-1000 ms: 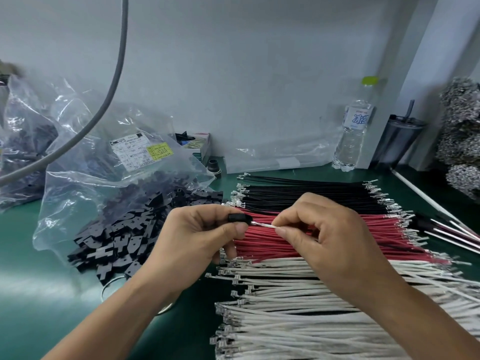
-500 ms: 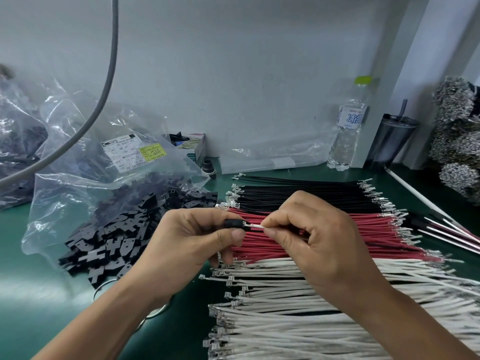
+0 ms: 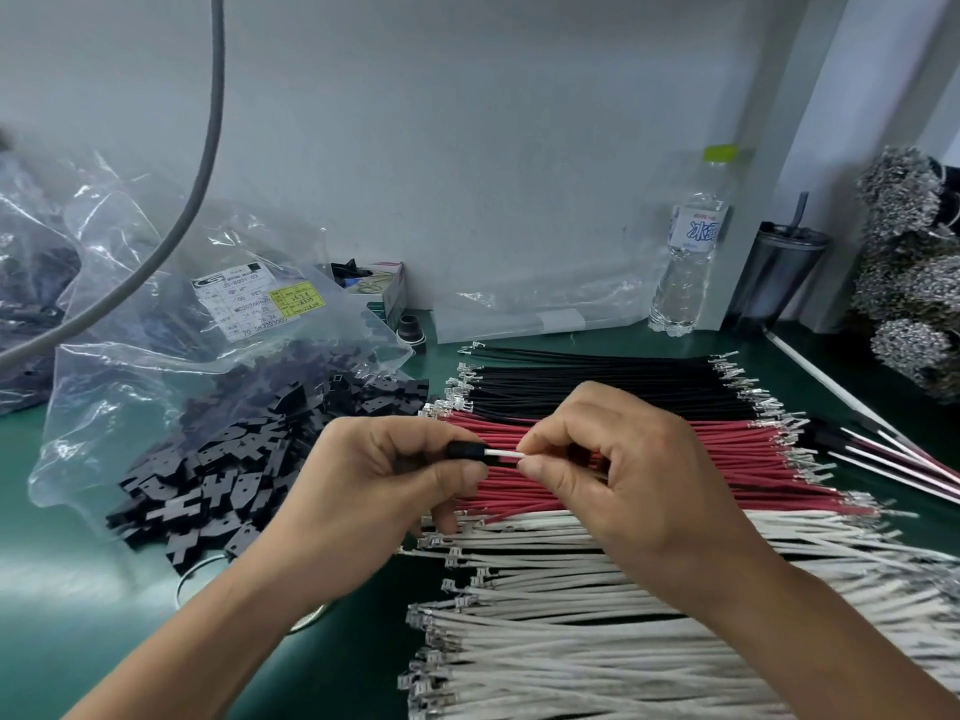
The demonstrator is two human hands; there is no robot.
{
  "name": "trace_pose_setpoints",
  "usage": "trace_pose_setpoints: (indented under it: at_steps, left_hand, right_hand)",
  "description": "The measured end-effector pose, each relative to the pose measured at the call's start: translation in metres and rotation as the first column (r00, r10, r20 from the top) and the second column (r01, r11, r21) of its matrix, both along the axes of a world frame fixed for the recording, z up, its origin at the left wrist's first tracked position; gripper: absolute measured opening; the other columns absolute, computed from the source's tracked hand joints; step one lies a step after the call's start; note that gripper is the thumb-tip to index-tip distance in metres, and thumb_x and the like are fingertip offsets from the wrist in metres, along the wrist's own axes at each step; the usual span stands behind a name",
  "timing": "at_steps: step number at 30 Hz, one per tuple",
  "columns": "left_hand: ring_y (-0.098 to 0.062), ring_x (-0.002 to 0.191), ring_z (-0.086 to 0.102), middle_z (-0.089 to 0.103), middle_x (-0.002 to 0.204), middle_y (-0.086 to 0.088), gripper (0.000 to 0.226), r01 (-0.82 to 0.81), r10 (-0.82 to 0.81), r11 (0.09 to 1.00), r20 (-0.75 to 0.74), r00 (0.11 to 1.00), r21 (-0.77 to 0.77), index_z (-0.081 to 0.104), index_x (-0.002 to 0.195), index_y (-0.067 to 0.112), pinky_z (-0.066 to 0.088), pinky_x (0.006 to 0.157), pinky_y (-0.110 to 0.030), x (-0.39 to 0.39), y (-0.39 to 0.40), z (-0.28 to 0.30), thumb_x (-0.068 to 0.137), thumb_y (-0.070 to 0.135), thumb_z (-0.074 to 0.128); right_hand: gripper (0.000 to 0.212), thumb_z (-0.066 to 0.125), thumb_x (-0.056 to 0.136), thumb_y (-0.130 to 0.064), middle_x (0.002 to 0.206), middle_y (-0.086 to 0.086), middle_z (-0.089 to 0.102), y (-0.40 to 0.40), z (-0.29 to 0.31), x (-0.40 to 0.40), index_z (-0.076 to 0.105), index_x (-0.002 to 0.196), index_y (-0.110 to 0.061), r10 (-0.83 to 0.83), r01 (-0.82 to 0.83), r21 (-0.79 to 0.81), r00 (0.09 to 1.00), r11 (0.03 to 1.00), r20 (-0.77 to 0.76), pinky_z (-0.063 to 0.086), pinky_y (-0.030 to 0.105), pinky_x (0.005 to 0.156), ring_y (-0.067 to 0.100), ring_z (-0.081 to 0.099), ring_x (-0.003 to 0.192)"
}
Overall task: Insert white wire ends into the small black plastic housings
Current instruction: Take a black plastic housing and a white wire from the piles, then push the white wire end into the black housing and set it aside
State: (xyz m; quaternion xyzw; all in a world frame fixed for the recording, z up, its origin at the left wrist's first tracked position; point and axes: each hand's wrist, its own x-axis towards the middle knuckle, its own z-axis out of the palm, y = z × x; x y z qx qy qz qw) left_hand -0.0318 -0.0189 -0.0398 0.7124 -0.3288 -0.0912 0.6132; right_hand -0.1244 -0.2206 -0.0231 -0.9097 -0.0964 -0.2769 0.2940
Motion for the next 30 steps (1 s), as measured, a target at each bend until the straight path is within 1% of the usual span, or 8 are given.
trace_pose_setpoints:
  at_steps: [6, 13, 16, 18, 21, 26, 28, 30]
  left_hand:
    - [-0.020, 0.054, 0.068, 0.072, 0.066, -0.012, 0.011, 0.005, -0.005, 1.000, -0.001, 1.000, -0.012, 0.082, 0.086, 0.025, 0.049, 0.053, -0.026, -0.002, 0.000, 0.001, 0.075, 0.029, 0.080]
    - [-0.020, 0.055, 0.069, 0.075, 0.071, -0.011, 0.013, 0.031, -0.030, 0.998, 0.029, 0.999, -0.058, 0.083, 0.088, 0.022, 0.051, 0.055, -0.018, -0.001, -0.001, 0.004, 0.076, 0.021, 0.079]
    - [-0.020, 0.057, 0.068, 0.075, 0.071, -0.014, 0.018, -0.005, 0.007, 0.992, 0.018, 1.000, -0.123, 0.083, 0.092, 0.023, 0.050, 0.052, -0.019, 0.005, 0.002, 0.004, 0.074, 0.024, 0.079]
    - [-0.020, 0.057, 0.069, 0.075, 0.072, -0.016, 0.021, -0.084, 0.081, 0.978, -0.027, 0.996, -0.191, 0.083, 0.092, 0.021, 0.051, 0.050, -0.020, 0.009, 0.006, 0.003, 0.072, 0.023, 0.079]
    - [-0.021, 0.061, 0.071, 0.078, 0.082, -0.014, 0.023, -0.173, 0.165, 0.952, -0.053, 0.985, -0.254, 0.083, 0.096, 0.022, 0.054, 0.051, -0.020, 0.013, 0.011, 0.004, 0.074, 0.025, 0.078]
    - [-0.005, 0.070, 0.072, 0.080, 0.087, 0.006, 0.025, -0.298, 0.321, 0.939, 0.127, 0.938, -0.170, 0.079, 0.104, 0.041, 0.055, 0.061, -0.012, 0.023, 0.013, -0.007, 0.081, 0.033, 0.078]
    - [-0.004, 0.073, 0.072, 0.078, 0.089, 0.015, 0.027, -0.411, 0.418, 0.908, 0.260, 0.870, -0.084, 0.077, 0.102, 0.044, 0.057, 0.065, -0.015, 0.032, 0.017, -0.013, 0.083, 0.025, 0.079]
    - [-0.004, 0.078, 0.070, 0.074, 0.094, 0.022, 0.026, -0.508, 0.444, 0.860, 0.420, 0.791, 0.046, 0.076, 0.102, 0.043, 0.061, 0.071, -0.033, 0.042, 0.020, -0.019, 0.085, 0.024, 0.080]
  right_hand:
    - [0.012, 0.065, 0.091, -0.024, 0.081, -0.015, 0.056, 0.009, -0.003, 0.002, 0.072, 0.084, -0.017, -0.035, 0.045, -0.085, 0.993, 0.995, 0.110, 0.037, 0.008, 0.068, 0.005, 0.055, 0.075]
    - [0.014, 0.064, 0.093, -0.027, 0.085, -0.012, 0.060, 0.003, 0.000, 0.003, 0.073, 0.087, -0.017, -0.024, 0.051, -0.145, 0.982, 0.988, 0.187, 0.049, 0.025, 0.066, 0.006, 0.058, 0.078]
    - [0.018, 0.060, 0.097, -0.034, 0.093, -0.013, 0.060, 0.000, 0.008, 0.003, 0.072, 0.098, -0.021, -0.088, 0.152, -0.271, 0.968, 0.950, 0.236, 0.046, 0.023, 0.069, 0.007, 0.056, 0.084]
    - [0.026, 0.053, 0.100, -0.043, 0.099, -0.017, 0.056, -0.006, 0.012, 0.000, 0.068, 0.112, -0.026, -0.146, 0.183, -0.293, 0.979, 0.939, 0.142, 0.045, 0.023, 0.071, 0.004, 0.055, 0.087]
    - [0.024, 0.054, 0.102, -0.039, 0.087, -0.017, 0.056, -0.017, 0.027, -0.008, 0.072, 0.106, -0.025, -0.170, 0.209, -0.242, 0.970, 0.947, 0.172, 0.046, 0.026, 0.065, 0.004, 0.055, 0.074]
    - [0.017, 0.054, 0.101, -0.038, 0.080, -0.015, 0.053, -0.081, 0.091, -0.033, 0.068, 0.103, -0.028, -0.318, 0.433, -0.186, 0.839, 0.882, 0.442, 0.036, 0.021, 0.067, 0.003, 0.048, 0.074]
    - [0.012, 0.054, 0.100, -0.038, 0.087, -0.016, 0.052, -0.129, 0.096, -0.052, 0.064, 0.105, -0.033, -0.482, 0.584, -0.236, 0.793, 0.777, 0.372, 0.037, 0.030, 0.072, 0.006, 0.048, 0.082]
    - [0.014, 0.057, 0.097, -0.028, 0.094, -0.015, 0.051, -0.178, 0.075, -0.070, 0.066, 0.106, -0.033, -0.655, 0.690, -0.327, 0.720, 0.645, 0.227, 0.046, 0.038, 0.077, 0.015, 0.053, 0.090]
